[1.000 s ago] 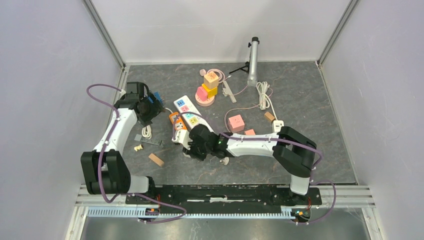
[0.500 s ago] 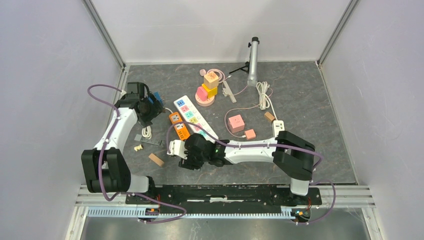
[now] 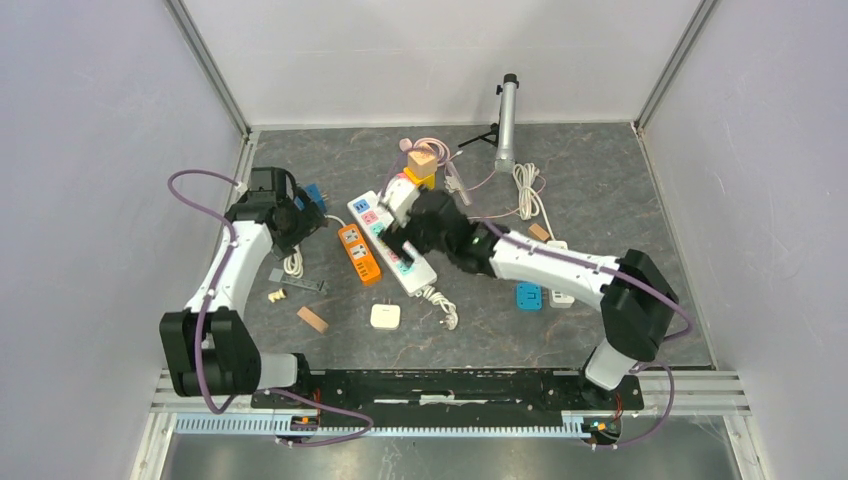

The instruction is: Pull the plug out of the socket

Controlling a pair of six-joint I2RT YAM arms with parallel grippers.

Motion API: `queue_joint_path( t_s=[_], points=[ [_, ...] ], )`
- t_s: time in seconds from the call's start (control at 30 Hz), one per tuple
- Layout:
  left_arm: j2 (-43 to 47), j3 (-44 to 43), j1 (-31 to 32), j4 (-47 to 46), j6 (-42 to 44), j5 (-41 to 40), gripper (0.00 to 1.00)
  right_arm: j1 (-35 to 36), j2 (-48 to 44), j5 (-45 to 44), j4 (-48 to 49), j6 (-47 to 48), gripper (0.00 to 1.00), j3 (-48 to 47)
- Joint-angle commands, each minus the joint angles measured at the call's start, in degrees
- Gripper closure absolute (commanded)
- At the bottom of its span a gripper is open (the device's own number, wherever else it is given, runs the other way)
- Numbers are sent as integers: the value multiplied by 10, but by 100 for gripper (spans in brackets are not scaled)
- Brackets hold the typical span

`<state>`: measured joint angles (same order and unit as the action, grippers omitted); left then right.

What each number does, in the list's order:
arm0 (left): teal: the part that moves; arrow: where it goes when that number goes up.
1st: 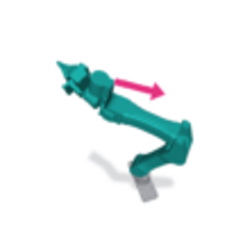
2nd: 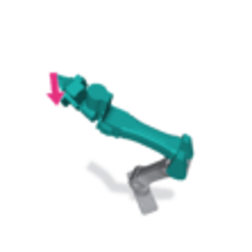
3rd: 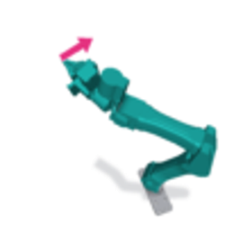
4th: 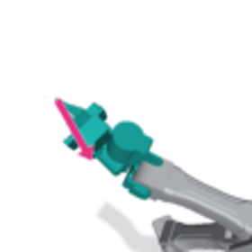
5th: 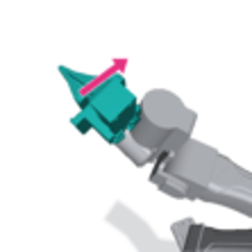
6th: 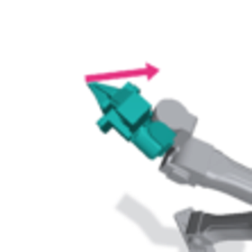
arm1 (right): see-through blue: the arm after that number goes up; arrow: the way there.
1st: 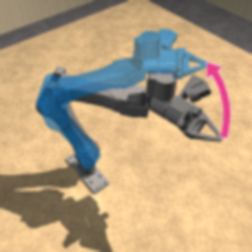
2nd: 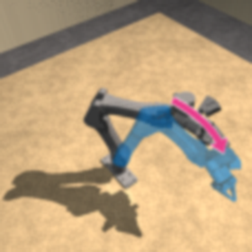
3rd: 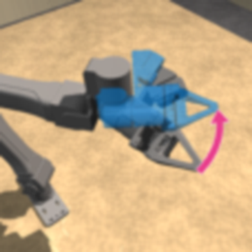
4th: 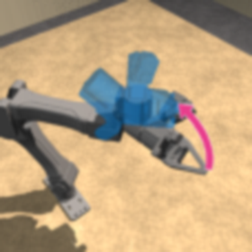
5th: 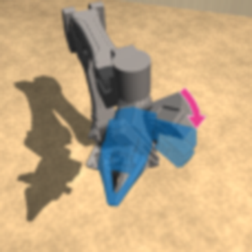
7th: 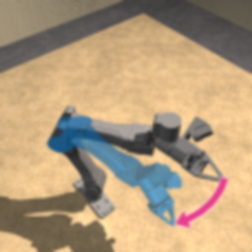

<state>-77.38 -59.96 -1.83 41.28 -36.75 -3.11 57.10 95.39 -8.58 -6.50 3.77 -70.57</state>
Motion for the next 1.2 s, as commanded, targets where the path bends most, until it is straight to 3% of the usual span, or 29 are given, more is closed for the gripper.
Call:
queue_joint_path(
  t_s=[0.0, 0.1, 0.3, 0.5, 0.7, 0.97, 1.17],
  points=[
    [52, 23, -12, -43, 14, 19, 0, -61, 0, -79, -37, -37, 2, -66],
    [64, 32, -22, -77, 15, 77, 0, -101, 29, -92, -64, -84, 2, -105],
    [72, 35, -24, -111, 37, 147, 0, -174, 95, -8, -58, -157, 2, -165],
    [69, 48, -24, -167, 39, 262, 0, -203, 192, 27, -49, -145, 2, -272],
    [59, 50, -24, -173, 36, 288, 0, -221, 276, 17, -45, -113, 2, -359],
    [36, 45, -24, -175, 29, 316, 2, -229, 299, 49, 27, -77, 2, -346],
    [22, 51, -23, -191, 11, 339, 4, -229, 296, 76, 80, -94, 13, -324]
  ],
)
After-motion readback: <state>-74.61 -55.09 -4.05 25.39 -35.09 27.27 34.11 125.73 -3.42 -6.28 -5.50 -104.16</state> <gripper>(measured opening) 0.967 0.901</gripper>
